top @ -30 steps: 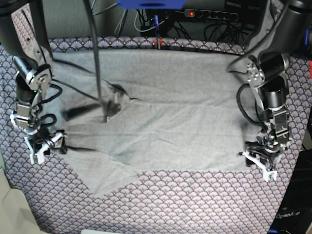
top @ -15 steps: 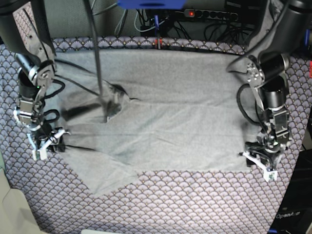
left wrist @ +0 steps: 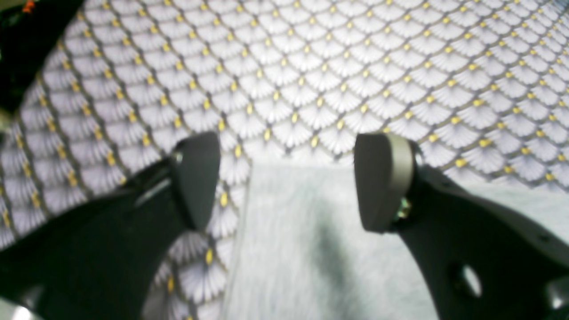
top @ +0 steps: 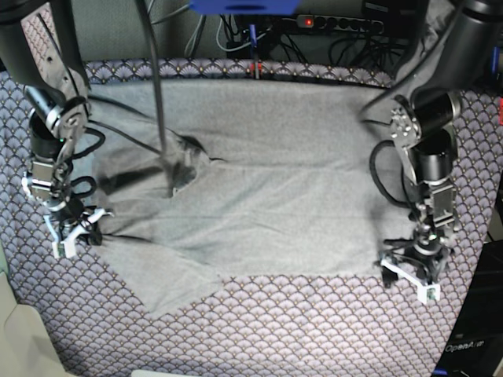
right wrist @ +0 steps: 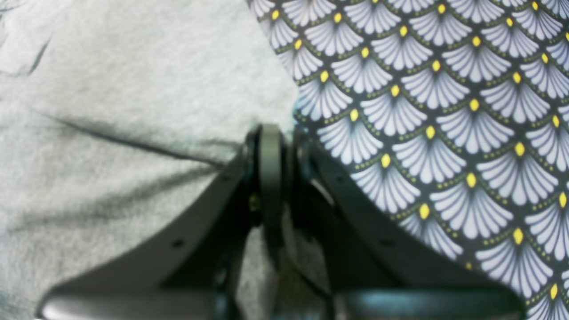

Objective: Fold the T-shirt properly
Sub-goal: 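Lower both grippers and pinch the grey shirt's opposite edge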

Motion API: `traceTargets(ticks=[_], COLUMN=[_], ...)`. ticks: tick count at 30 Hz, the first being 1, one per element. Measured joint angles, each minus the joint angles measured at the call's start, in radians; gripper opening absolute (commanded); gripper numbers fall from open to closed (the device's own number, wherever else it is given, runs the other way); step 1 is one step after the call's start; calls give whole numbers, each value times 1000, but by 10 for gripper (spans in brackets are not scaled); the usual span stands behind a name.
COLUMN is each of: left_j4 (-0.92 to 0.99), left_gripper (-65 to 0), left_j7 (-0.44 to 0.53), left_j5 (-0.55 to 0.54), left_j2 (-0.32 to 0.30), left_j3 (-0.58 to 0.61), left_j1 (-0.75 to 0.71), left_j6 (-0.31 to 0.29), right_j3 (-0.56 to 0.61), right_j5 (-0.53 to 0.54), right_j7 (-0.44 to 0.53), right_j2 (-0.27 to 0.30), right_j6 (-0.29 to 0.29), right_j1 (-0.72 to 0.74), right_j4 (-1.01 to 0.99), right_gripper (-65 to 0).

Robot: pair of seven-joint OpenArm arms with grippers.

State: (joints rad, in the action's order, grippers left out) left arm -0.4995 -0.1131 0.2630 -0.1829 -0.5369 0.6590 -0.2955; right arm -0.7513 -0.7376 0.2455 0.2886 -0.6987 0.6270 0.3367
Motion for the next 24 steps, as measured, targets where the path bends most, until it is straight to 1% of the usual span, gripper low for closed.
traceTargets(ticks=[2, 4, 6, 10, 17, 19, 24], left_j4=[58, 100, 126, 153, 171, 169, 169], left_gripper=[-187, -187, -187, -186, -187, -187, -187], left_j7=[25, 75, 101, 125, 122, 133, 124], left_j5=[-2, 2, 3, 2, 2, 2, 2], left_j2=[-1, -6, -9, -19, -33, -33, -24], left_j3=[-1, -2, -2, -2, -2, -2, -2], left_j1=[-6, -20, -21, -8, 19, 26, 20], left_j6=[40, 58, 73, 68, 67, 67, 67], right_j3=[0, 0, 0, 0, 0, 0, 0], right_j5=[0, 0, 0, 0, 8, 8, 8], right_j7=[2, 2, 2, 2, 21, 21, 21], right_j2=[0, 0, 0, 0, 0, 0, 0], right_j6=[0, 0, 0, 0, 1, 1, 1], right_j1=[-2, -2, -2, -2, -21, -21, -21], right_j4=[0, 0, 0, 0, 2, 3, 3], right_gripper=[-635, -635, -635, -635, -635, -635, -635])
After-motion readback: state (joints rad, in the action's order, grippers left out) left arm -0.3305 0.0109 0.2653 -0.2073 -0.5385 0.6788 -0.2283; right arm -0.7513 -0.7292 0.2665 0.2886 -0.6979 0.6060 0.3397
